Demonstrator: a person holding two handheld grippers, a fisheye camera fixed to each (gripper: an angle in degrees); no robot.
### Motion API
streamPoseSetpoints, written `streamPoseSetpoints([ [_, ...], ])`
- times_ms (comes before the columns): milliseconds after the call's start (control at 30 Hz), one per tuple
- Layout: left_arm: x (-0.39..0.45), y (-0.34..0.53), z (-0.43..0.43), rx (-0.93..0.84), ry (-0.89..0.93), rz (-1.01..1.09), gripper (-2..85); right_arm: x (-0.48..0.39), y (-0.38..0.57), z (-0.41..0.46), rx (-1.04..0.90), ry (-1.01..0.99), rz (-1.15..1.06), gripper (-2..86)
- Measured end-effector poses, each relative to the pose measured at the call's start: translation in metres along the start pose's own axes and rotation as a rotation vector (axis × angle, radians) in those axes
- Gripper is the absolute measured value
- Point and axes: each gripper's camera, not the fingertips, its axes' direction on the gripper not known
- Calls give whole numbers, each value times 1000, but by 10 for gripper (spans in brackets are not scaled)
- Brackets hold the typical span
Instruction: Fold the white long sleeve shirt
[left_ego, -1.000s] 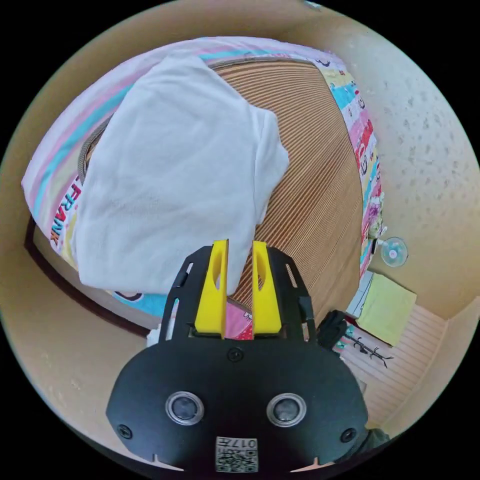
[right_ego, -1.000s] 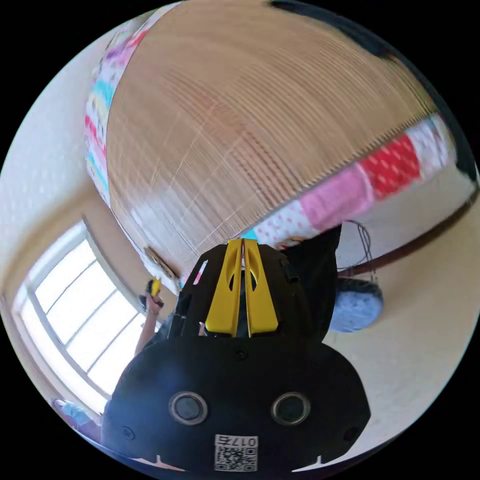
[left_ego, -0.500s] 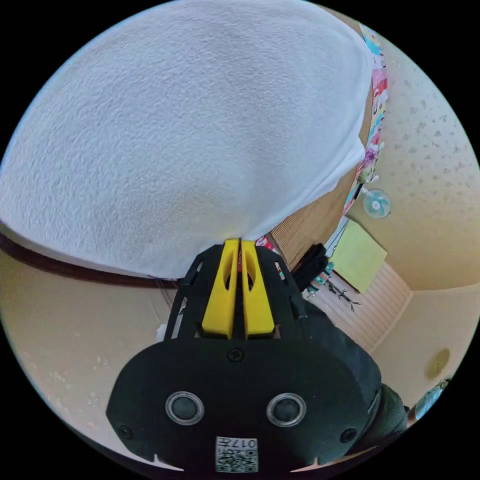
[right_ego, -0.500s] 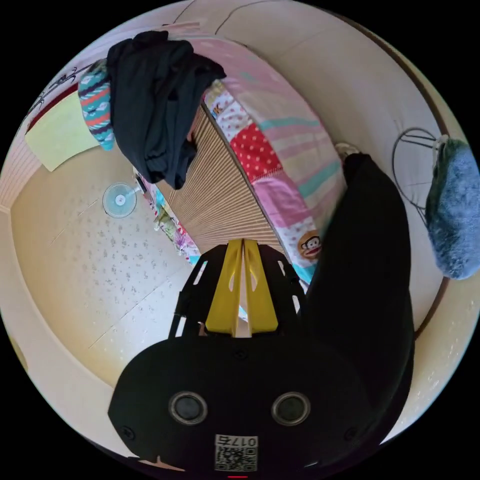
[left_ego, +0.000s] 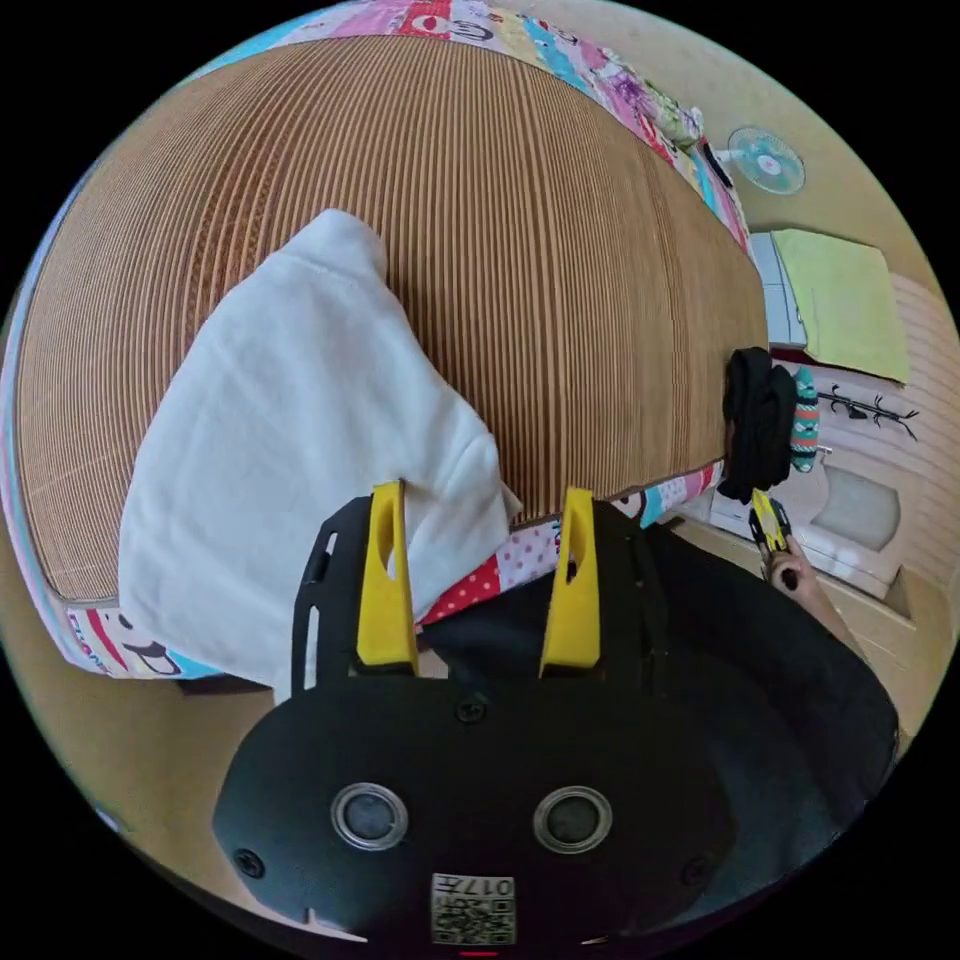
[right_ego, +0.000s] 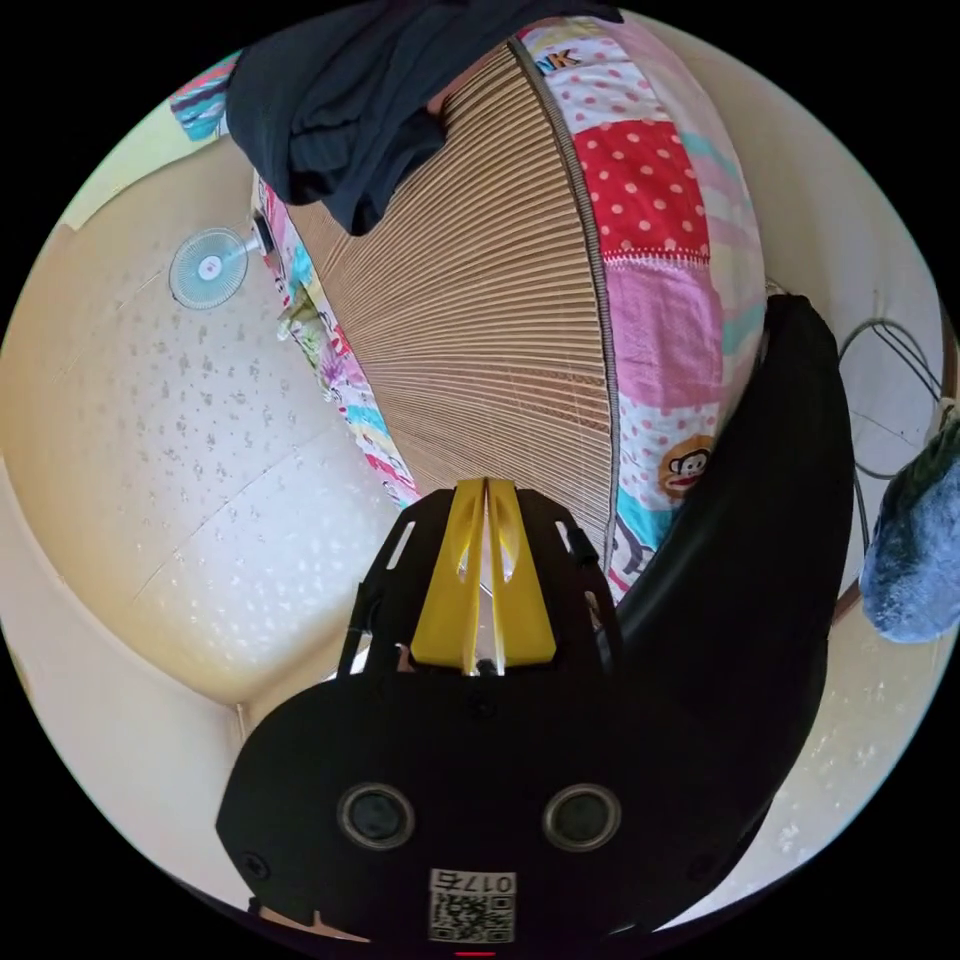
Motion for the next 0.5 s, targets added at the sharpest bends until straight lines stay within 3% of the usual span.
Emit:
streamPoseSetpoints([
  [167, 33, -34, 62, -114, -411, 53, 91, 54, -1, -16, 50, -141, 54, 3],
  [233, 32, -32, 68, -95, -403, 35, 69, 78, -2, -22, 83, -213, 77, 3],
  [333, 11, -18, 63, -17, -200, -27, 47, 113, -11, -27, 85, -379, 63, 2],
  [400, -10, 11, 43, 89, 53, 5, 43, 125, -25, -21, -3, -476, -17, 3],
  [500, -13, 59, 2, 289, 277, 159, 43, 112, -48, 4, -275, -364, -124, 4],
])
